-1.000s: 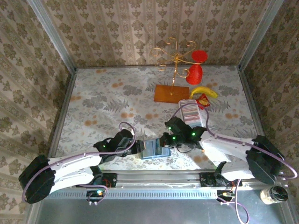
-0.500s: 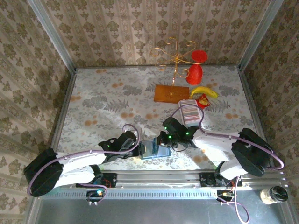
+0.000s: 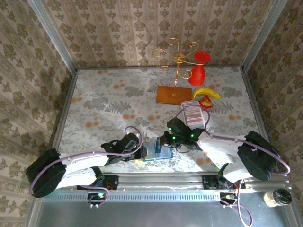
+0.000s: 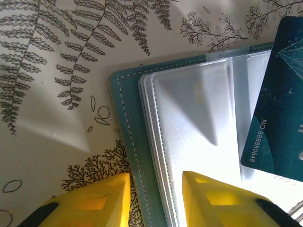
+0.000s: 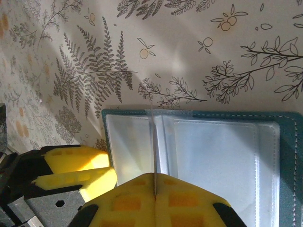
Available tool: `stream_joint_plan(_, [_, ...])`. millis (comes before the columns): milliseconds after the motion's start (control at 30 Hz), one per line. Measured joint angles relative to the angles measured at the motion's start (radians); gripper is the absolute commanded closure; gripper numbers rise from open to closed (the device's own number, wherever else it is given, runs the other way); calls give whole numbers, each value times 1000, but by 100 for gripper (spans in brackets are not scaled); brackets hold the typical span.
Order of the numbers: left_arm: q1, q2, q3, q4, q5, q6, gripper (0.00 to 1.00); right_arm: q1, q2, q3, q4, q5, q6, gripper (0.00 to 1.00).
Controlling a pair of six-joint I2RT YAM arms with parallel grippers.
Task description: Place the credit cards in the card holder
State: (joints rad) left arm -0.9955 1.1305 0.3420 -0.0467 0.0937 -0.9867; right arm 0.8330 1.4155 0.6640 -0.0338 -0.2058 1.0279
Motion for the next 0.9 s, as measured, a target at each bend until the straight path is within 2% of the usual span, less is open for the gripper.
stream_joint_plan(400, [-6,7,0,4,-1,0,68,0,0,-52,39,0,-2,100])
stream_joint_plan(900, [-8,20,1,10,-8,0,71,0,23,-90,170,-27,50,100])
